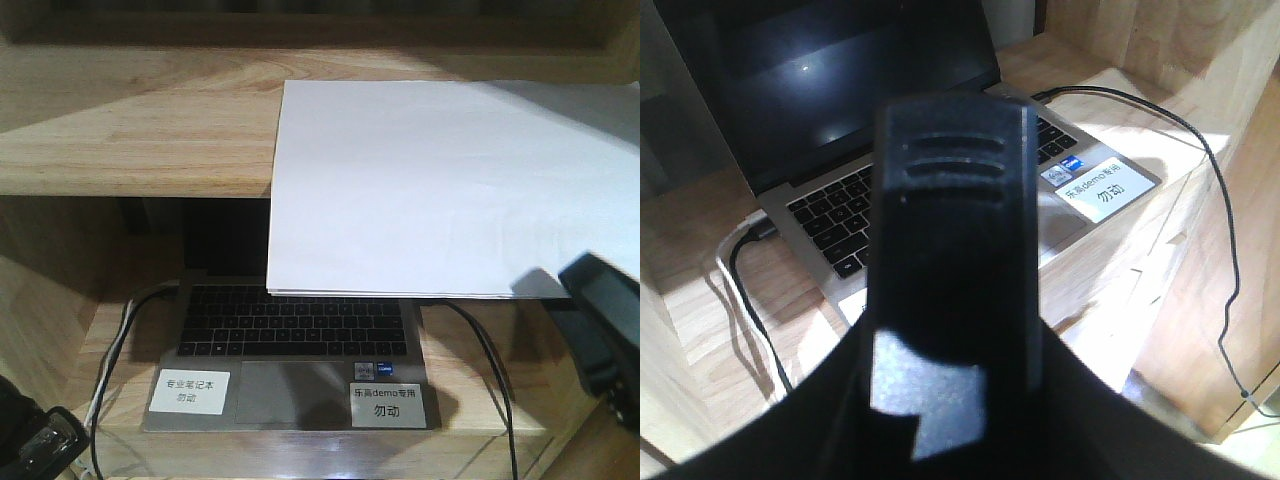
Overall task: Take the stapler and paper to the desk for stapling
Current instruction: 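Reach the right gripper to the edge of the white paper sheet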
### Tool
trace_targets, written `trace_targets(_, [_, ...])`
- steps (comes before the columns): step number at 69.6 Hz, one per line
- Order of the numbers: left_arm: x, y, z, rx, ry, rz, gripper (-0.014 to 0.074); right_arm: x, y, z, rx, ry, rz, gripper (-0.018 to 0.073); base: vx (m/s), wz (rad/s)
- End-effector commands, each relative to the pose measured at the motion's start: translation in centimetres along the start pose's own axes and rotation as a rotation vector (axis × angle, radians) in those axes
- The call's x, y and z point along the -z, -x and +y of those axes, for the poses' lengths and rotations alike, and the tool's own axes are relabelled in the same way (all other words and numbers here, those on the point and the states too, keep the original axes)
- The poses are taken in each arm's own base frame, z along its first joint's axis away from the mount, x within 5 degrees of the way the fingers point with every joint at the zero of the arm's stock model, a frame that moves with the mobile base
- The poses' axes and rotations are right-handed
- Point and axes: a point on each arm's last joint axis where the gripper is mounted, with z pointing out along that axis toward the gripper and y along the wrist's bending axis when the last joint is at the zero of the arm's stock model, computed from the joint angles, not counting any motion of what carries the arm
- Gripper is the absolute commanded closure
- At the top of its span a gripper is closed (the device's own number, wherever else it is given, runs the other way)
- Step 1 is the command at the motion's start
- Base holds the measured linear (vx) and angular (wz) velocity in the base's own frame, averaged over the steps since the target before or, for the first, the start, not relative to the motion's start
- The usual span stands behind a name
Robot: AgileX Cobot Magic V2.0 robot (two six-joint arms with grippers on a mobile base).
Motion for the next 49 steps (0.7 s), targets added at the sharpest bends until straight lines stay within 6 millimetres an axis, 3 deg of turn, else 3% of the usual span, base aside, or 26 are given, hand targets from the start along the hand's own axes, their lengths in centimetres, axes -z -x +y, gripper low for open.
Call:
trace_targets(1, [0.6,1.8,0.1,0.019,0.018,-0.131,0.0603,-1.3,1.2,1.6,-0.013,0.125,-0.059,0.0078,0.0,0.0])
trace_targets(12, [0.6,1.8,0.1,0.019,0.018,-0.131,0.0603,-2.1,1.9,1.0,-0.059,0.124,-0.127,0.0127,0.0,0.0])
trace_targets(21, [0.6,1.8,0.1,0.019,0.018,-0.131,0.0603,-2.5,2.2,0.8,-0.088,0.14,-0.161,0.0223,0.0,0.0])
trace_targets(38, [0.6,1.8,0.1,0.019,0.018,-0.131,0.0603,-2.6,2.0,0.7,-0.071,0.151,-0.146,0.0573,0.0,0.0])
trace_targets(49, [0.6,1.8,0.1,0.019,0.018,-0.131,0.0603,-2.4,1.9,1.2,-0.059,0.199,-0.14,0.0572,0.0,0.0])
